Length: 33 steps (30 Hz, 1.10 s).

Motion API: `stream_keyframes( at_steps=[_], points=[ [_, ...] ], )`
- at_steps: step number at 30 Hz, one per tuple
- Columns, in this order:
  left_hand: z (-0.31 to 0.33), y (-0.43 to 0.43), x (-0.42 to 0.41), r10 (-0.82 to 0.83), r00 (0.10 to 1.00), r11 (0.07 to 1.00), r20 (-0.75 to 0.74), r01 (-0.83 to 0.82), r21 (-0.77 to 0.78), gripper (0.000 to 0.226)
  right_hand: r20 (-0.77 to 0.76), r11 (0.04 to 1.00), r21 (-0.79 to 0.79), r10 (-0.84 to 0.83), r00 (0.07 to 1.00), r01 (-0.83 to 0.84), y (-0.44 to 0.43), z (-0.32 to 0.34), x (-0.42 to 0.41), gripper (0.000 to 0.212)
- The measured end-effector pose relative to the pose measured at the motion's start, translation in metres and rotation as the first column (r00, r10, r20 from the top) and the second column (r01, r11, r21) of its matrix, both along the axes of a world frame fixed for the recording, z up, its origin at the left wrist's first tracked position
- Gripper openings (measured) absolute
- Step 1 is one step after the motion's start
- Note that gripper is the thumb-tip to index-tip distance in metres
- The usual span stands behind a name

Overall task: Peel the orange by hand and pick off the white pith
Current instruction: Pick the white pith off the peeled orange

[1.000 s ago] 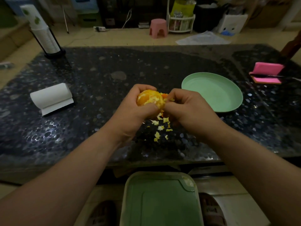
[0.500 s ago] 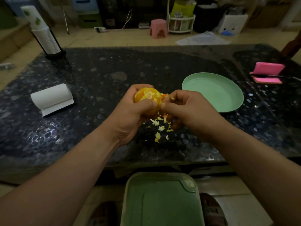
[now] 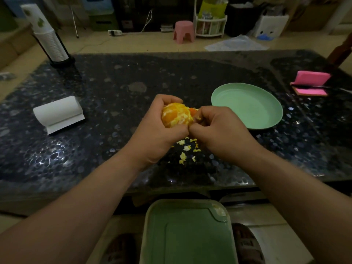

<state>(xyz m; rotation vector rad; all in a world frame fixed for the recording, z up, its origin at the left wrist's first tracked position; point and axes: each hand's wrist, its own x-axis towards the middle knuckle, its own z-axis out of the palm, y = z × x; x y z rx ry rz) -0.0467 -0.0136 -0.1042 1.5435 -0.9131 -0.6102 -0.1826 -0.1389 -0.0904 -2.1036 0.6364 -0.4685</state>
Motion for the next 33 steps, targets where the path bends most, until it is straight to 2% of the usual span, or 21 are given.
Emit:
stream_keyframes(
  at_steps=[2,6,9,12,14,17,20,21,23,25,27,29,31,33],
  points=[
    [-0.002,-0.001,0.001,0.013,0.999,1.0,-0.049,-0.013,-0.009,0.058,0.021,0.999,0.051,0.01,1.0,-0.011,0.0,-0.001,0.001,0.013],
    [-0.004,-0.003,0.002,0.014,0.965,0.998,-0.263,-0.028,-0.052,0.059,0.059,0.982,0.185,0.011,0.998,-0.022,-0.002,-0.001,0.004,0.009],
    [-0.003,-0.004,0.003,-0.028,0.887,0.995,-0.46,-0.017,-0.094,0.052,0.043,0.963,0.269,0.013,0.999,-0.024,-0.004,-0.003,0.006,0.012],
    [-0.001,-0.003,0.008,-0.016,0.802,0.992,-0.597,-0.064,-0.113,0.051,-0.028,0.953,0.303,-0.016,0.999,0.024,-0.008,-0.007,0.008,0.02],
    [-0.002,-0.002,0.011,0.005,0.738,0.985,-0.674,-0.12,-0.124,0.053,-0.114,0.989,0.136,-0.036,0.993,0.051,-0.011,-0.015,0.011,0.032],
    [-0.002,-0.001,0.014,0.005,0.637,0.98,-0.771,-0.158,-0.124,0.043,-0.31,0.987,-0.161,-0.026,0.951,-0.025,-0.009,-0.025,0.017,0.034],
    [-0.003,0.0,0.013,-0.022,0.547,0.982,-0.837,-0.145,-0.12,0.026,-0.427,0.973,-0.228,-0.058,0.902,-0.045,-0.005,-0.032,0.022,0.051],
    [-0.004,0.0,0.013,-0.035,0.519,0.982,-0.854,-0.143,-0.127,0.028,-0.421,0.963,-0.26,-0.05,0.906,-0.068,-0.005,-0.034,0.023,0.044],
    [-0.006,0.001,0.012,-0.056,0.487,0.981,-0.872,-0.134,-0.138,0.035,-0.371,0.944,-0.319,-0.041,0.928,-0.086,-0.004,-0.032,0.025,0.011],
    [-0.007,0.002,0.012,-0.057,0.487,0.984,-0.872,-0.12,-0.132,0.038,-0.325,0.94,-0.336,-0.063,0.944,-0.053,-0.003,-0.03,0.024,0.01],
    [-0.008,0.003,0.013,-0.042,0.509,0.989,-0.86,-0.1,-0.108,0.037,-0.319,0.941,-0.337,-0.085,0.944,-0.029,-0.002,-0.029,0.023,0.024],
    [-0.008,0.004,0.014,-0.025,0.547,0.995,-0.837,-0.069,-0.074,0.036,-0.304,0.941,-0.336,-0.076,0.949,-0.032,-0.002,-0.028,0.023,0.01],
    [-0.008,0.005,0.014,-0.006,0.569,0.998,-0.822,-0.046,-0.039,0.035,-0.279,0.95,-0.311,-0.074,0.957,-0.017,-0.001,-0.025,0.021,0.008],
    [-0.008,0.005,0.013,0.017,0.573,0.999,-0.819,-0.046,-0.011,0.035,-0.256,0.952,-0.307,-0.093,0.962,0.011,0.0,-0.023,0.02,0.018]
  ],
)
